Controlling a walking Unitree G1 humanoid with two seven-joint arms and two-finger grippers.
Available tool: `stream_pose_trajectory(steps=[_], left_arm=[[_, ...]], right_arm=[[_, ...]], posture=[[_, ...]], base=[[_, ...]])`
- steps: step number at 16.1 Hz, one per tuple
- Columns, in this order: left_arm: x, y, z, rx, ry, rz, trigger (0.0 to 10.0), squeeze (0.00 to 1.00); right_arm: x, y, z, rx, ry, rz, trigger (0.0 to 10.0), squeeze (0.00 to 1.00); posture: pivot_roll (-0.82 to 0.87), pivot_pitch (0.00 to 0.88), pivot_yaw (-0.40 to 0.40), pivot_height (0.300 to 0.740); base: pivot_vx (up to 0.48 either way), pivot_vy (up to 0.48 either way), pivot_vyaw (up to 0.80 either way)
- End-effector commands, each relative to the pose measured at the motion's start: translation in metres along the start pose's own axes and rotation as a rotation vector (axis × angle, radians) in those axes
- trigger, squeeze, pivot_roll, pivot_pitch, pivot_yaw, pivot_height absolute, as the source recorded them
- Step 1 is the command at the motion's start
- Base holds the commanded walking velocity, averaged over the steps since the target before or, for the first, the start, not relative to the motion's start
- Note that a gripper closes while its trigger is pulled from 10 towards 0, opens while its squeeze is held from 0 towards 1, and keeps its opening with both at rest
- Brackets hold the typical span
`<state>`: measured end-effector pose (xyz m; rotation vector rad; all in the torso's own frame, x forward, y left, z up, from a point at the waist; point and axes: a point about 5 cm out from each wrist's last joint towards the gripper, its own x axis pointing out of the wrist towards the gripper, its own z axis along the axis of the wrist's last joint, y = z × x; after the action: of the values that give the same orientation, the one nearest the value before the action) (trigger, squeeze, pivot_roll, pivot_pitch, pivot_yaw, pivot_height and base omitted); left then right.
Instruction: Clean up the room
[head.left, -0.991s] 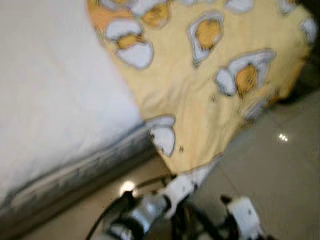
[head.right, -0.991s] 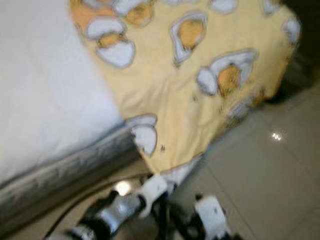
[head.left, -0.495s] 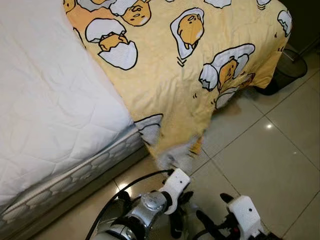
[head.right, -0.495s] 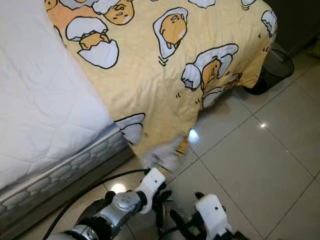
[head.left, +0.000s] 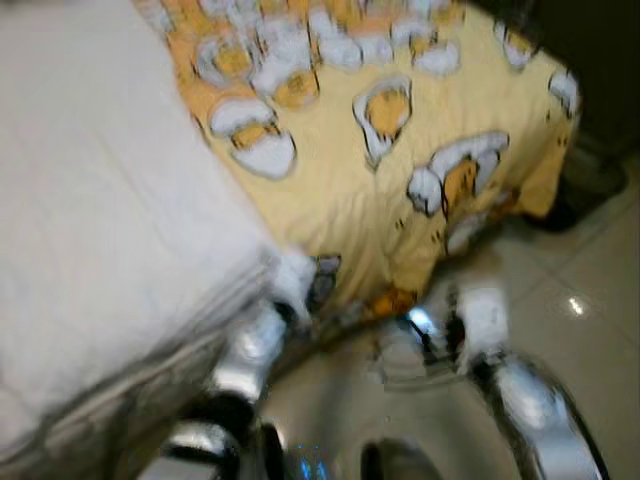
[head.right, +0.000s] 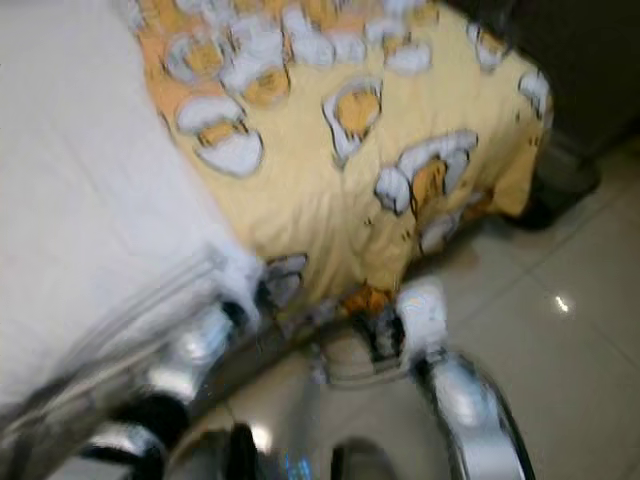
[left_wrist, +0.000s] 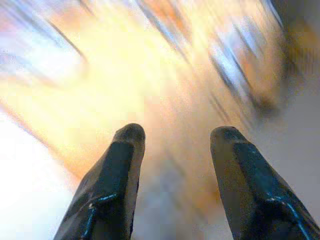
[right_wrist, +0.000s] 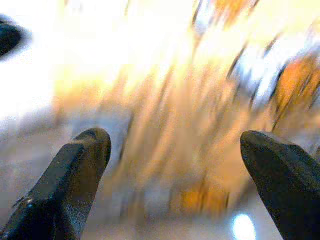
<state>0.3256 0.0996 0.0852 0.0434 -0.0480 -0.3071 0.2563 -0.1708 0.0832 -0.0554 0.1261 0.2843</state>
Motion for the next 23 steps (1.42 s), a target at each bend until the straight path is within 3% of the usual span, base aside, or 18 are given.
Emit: stream_pose_trajectory(steps=[1, 2, 3, 4, 7, 8, 9, 11, 16, 17, 19, 23], left_arm=[[-0.001, 0.019, 0.014, -0.025, -0.056, 0.106, 10.0, 0.00], [-0.005, 0.027, 0.014, -0.046, -0.056, 0.138, 10.0, 0.00], [-0.019, 0.037, 0.000, -0.022, 0.007, 0.194, 10.0, 0.00], [-0.022, 0.038, -0.008, -0.038, 0.046, 0.217, 10.0, 0.00], [-0.025, 0.028, -0.012, -0.013, 0.065, 0.217, 10.0, 0.00], [-0.023, 0.020, -0.011, 0.057, 0.087, 0.203, 10.0, 0.95], [-0.020, 0.012, -0.011, 0.049, 0.108, 0.142, 10.0, 1.00], [-0.015, 0.017, -0.009, 0.014, 0.114, 0.178, 10.0, 1.00], [-0.019, 0.028, -0.010, 0.035, 0.137, 0.196, 10.0, 1.00], [-0.018, 0.029, -0.008, 0.058, 0.129, 0.195, 10.0, 0.00], [-0.017, 0.030, -0.006, 0.047, 0.115, 0.193, 10.0, 0.00], [-0.033, 0.031, -0.013, -0.029, 0.114, 0.240, 10.0, 0.00]], right_arm=[[0.006, -0.011, 0.008, 0.046, -0.054, -0.084, 10.0, 0.00], [0.012, -0.014, 0.012, 0.057, -0.082, -0.109, 10.0, 0.00], [0.022, -0.018, 0.010, 0.070, -0.087, -0.145, 10.0, 0.00], [0.024, -0.017, 0.008, 0.073, -0.076, -0.141, 10.0, 0.00], [0.026, -0.011, 0.002, 0.058, -0.061, -0.113, 10.0, 0.00], [0.029, -0.005, -0.005, 0.048, -0.045, -0.074, 10.0, 0.00], [0.032, -0.003, -0.007, 0.048, -0.049, -0.074, 10.0, 0.00], [0.038, 0.001, -0.009, 0.066, -0.057, -0.082, 10.0, 0.00], [0.042, 0.009, -0.018, 0.133, -0.054, -0.085, 10.0, 0.00], [0.044, 0.011, -0.018, 0.139, -0.065, -0.078, 10.0, 0.00], [0.046, 0.013, -0.017, 0.140, -0.071, -0.082, 10.0, 0.00], [0.040, 0.008, -0.016, 0.118, -0.098, -0.094, 10.0, 0.00]], posture=[[-0.05, 0.000, 0.030, 0.740], [-0.04, 0.000, 0.039, 0.740], [-0.03, 0.000, 0.044, 0.740], [-0.03, 0.000, 0.042, 0.740], [-0.03, 0.000, 0.031, 0.740], [-0.03, 0.000, 0.030, 0.740], [-0.03, 0.000, 0.036, 0.740], [-0.02, 0.000, 0.046, 0.740], [-0.01, 0.000, 0.064, 0.740], [-0.01, 0.000, 0.064, 0.740], [0.00, 0.000, 0.061, 0.740], [0.00, 0.000, 0.042, 0.740]], base=[[0.000, 0.000, 0.00], [0.000, 0.000, 0.00], [0.000, 0.000, 0.67], [0.000, -0.480, 0.66], [0.000, -0.480, 0.60], [0.000, 0.000, 0.59], [0.000, 0.000, 0.54], [0.000, 0.000, 0.51], [0.000, 0.000, 0.50], [0.000, 0.000, 0.46], [0.000, 0.000, 0.46], [0.000, -0.480, 0.45]])
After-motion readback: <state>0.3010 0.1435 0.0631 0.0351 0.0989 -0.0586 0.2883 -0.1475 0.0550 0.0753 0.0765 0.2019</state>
